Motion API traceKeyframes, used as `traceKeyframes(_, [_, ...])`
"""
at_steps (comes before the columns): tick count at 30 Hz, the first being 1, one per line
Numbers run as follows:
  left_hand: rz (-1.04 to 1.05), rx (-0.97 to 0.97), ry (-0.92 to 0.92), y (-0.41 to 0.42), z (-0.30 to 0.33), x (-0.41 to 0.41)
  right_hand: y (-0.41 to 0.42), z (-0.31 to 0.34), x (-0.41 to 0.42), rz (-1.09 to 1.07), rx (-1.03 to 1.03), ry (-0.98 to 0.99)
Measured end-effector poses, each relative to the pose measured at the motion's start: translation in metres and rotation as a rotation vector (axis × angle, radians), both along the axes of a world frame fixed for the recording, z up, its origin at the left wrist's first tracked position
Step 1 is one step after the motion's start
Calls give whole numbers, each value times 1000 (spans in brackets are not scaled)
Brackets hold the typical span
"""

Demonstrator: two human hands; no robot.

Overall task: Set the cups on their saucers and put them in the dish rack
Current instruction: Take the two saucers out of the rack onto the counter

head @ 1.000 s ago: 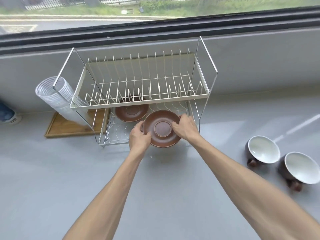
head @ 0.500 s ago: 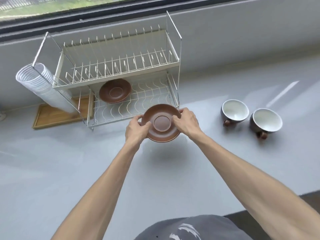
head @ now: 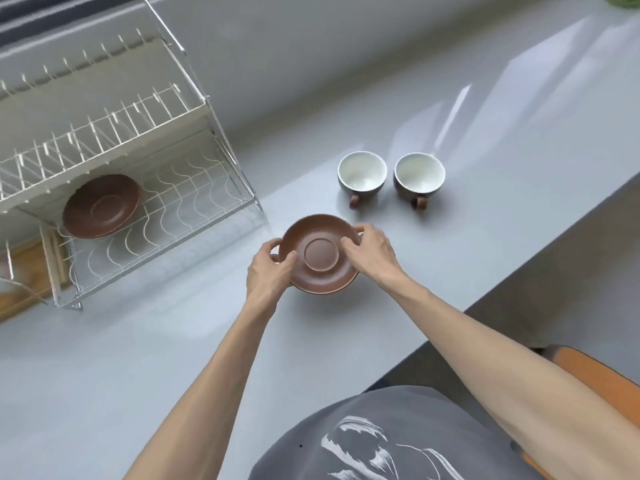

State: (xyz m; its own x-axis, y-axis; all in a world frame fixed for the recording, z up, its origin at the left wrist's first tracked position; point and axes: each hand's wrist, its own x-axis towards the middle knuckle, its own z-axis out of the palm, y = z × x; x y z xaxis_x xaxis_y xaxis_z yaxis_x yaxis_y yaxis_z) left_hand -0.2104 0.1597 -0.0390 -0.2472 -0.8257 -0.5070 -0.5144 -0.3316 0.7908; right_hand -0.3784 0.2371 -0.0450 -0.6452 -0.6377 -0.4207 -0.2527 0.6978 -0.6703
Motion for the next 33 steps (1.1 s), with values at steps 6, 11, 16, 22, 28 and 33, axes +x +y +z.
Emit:
traceKeyframes(6, [-106,29,30,23,-9,-50,40,-11,-42,-142,3,-9])
traceKeyframes(11, [-201,53,26,41,-14,-92,70,-21,-76,-233,16,-7])
traceKeyframes(16, [-295,63,10,55,-19,-130,95,-29,-105,-303,27,-3])
traceKeyframes(22, [-369,75,1,66,-21,-163,116,-40,-130,-366,55,2])
traceKeyframes(28, [-421,78,-15,69,-23,-179,123,-45,-143,-397,61,14])
traceKeyframes(33, [-449,84,-38,69,-27,-183,124,-48,-144,-404,67,8])
